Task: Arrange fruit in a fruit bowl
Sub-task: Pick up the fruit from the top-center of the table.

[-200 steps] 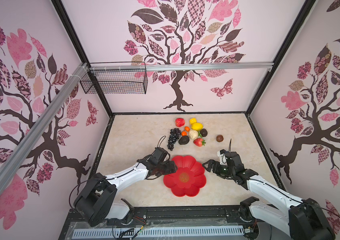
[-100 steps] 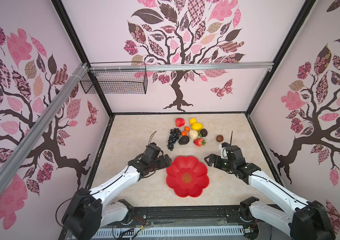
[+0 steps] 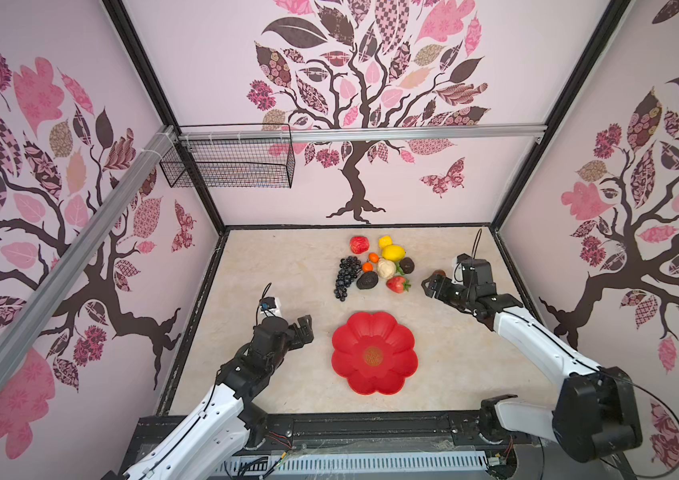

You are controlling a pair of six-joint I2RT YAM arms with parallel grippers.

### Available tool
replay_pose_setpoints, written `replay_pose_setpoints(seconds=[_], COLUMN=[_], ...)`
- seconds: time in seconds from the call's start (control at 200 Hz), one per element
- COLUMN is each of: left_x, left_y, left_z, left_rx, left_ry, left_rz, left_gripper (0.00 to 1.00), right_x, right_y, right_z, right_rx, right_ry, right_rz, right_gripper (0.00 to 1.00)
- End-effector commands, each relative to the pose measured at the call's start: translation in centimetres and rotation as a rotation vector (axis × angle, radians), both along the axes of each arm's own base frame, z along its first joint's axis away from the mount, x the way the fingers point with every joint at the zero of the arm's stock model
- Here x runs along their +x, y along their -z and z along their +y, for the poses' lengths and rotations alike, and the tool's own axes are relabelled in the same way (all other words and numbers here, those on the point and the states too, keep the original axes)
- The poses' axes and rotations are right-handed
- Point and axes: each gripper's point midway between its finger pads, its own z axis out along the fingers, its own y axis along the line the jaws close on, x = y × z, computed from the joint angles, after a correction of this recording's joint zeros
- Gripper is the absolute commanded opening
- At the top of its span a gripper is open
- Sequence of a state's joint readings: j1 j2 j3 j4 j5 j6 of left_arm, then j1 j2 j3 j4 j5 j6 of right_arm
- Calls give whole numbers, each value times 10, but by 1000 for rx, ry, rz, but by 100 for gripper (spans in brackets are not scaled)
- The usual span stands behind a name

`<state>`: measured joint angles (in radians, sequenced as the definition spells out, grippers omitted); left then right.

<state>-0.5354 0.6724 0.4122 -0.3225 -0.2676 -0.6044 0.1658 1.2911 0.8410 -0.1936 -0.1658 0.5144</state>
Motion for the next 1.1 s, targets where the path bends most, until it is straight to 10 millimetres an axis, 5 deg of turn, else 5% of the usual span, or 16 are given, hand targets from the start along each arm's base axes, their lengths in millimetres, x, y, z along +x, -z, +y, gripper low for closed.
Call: replay_pose_setpoints(seconds=[0.0, 0.14, 0.39, 0.645, 1.095], left_x=[3, 3, 5, 8, 10], left_y=[2, 2, 3, 6, 11], left_z=[4, 1, -1, -2, -2], left_rx=[66, 52, 46, 55, 62], left_ry=[17, 27, 27, 21, 18], left_rz=[-42, -53, -43, -25, -13], left_gripper=[98, 98, 98, 98, 98], right_x=[27, 48, 72, 72, 74], right_y=[4, 18, 33, 62, 92], right_z=[-30, -47, -12, 42, 51], right_rx=[-70, -136, -30, 93, 122], right_ry=[113, 168, 47, -85, -114], right_rz=[9, 43, 92, 153, 217], right_gripper=[88, 90, 87, 71, 39])
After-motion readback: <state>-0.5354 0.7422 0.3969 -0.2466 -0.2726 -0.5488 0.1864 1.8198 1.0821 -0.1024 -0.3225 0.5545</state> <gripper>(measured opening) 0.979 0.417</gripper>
